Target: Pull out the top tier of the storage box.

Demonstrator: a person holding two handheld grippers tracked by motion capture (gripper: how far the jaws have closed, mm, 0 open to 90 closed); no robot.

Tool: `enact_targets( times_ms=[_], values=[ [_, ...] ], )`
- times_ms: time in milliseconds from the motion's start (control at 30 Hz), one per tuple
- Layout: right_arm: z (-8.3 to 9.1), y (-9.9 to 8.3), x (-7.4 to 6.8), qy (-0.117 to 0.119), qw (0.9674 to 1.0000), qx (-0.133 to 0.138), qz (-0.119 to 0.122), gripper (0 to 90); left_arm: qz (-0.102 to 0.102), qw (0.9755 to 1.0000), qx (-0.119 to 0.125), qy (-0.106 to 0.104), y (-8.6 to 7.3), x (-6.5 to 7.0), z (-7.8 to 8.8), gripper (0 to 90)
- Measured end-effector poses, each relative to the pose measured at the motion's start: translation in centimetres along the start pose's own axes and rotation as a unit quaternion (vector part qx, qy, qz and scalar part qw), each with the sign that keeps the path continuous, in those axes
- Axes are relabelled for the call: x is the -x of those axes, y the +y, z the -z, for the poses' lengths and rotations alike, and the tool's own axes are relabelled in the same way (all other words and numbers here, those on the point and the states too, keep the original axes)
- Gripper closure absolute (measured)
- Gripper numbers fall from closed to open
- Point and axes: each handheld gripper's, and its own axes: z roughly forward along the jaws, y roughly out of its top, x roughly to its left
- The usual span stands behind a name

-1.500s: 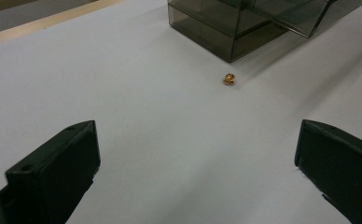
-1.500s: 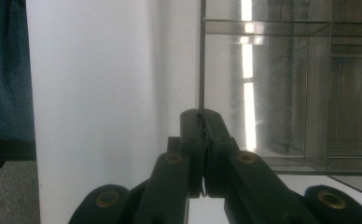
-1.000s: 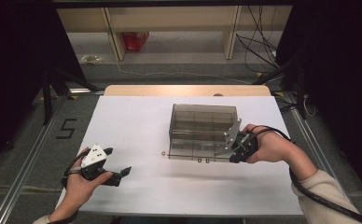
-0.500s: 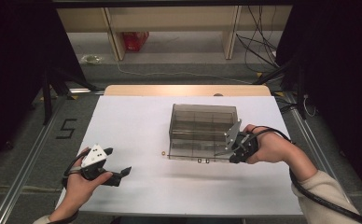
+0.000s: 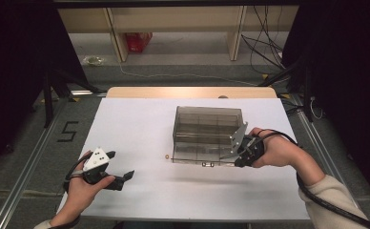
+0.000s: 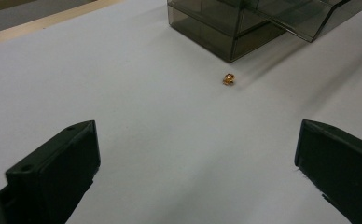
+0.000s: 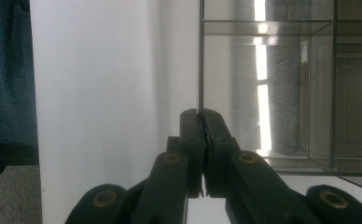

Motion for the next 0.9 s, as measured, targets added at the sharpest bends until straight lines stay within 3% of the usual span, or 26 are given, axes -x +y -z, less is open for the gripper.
enact_targets(
  times_ms=[233, 333, 433, 533, 567, 633, 667, 700, 767, 800, 833, 867, 900],
  values=[
    [0.2, 0.0, -0.1, 0.003, 0.9999, 0.003, -0.015, 82.4, 0.0, 1.0, 0.0, 0.0, 0.0, 0.0, 0.0, 0.0],
    [0.3, 0.1, -0.2, 0.0, 0.9993, 0.015, -0.035, 69.2, 0.0, 1.0, 0.0, 0.0, 0.0, 0.0, 0.0, 0.0],
    [0.5, 0.2, -0.3, -0.004, 0.9983, 0.028, -0.051, 62.6, 0.0, 1.0, 0.0, 0.0, 0.0, 0.0, 0.0, 0.0],
    [0.8, 0.4, -0.6, -0.01, 0.9955, 0.053, -0.078, 48.8, 0.0, 1.0, 0.0, 0.0, 0.0, 0.0, 0.0, 0.0],
    [0.8, 0.4, -0.6, -0.01, 0.9955, 0.053, -0.078, 48.8, 0.0, 1.0, 0.0, 0.0, 0.0, 0.0, 0.0, 0.0],
    [0.8, 0.4, -1.0, -0.009, 0.9927, 0.062, -0.103, 40.2, 0.0, 1.0, 0.001, 0.001, 0.0, 0.0, 0.0, 0.0],
    [0.8, 0.4, -1.4, -0.019, 0.9898, 0.081, -0.116, 35.0, 0.0, 1.0, 0.001, 0.001, 0.0, 0.0, 0.0, 0.0],
    [0.8, 0.4, -1.4, -0.019, 0.9898, 0.081, -0.116, 35.0, 0.002, 1.0, 0.002, 0.002, 0.0, 0.0, 0.0, 0.0],
    [0.9, 0.4, -1.7, -0.036, 0.9854, 0.102, -0.131, 31.4, 0.0, 1.0, 0.0, 0.001, 0.0, 0.0, 0.0, 0.0],
    [0.9, 0.4, -2.1, -0.057, 0.9812, 0.126, -0.135, 27.2, 0.0, 1.0, 0.001, 0.001, 0.0, 0.0, 0.0, 0.0],
    [0.9, 0.4, -2.1, -0.057, 0.9812, 0.126, -0.135, 27.2, 0.0, 1.0, 0.001, 0.001, 0.0, 0.0, 0.0, 0.0],
    [0.8, 0.3, -2.5, -0.078, 0.9762, 0.148, -0.139, 26.0, 0.0, 1.0, 0.0, 0.001, 0.0, 0.0, 0.0, 0.0],
    [0.8, 0.3, -2.5, -0.078, 0.9762, 0.148, -0.139, 26.0, 0.0, 1.0, 0.0, 0.001, 0.0, 0.0, 0.0, 0.0]
  ],
)
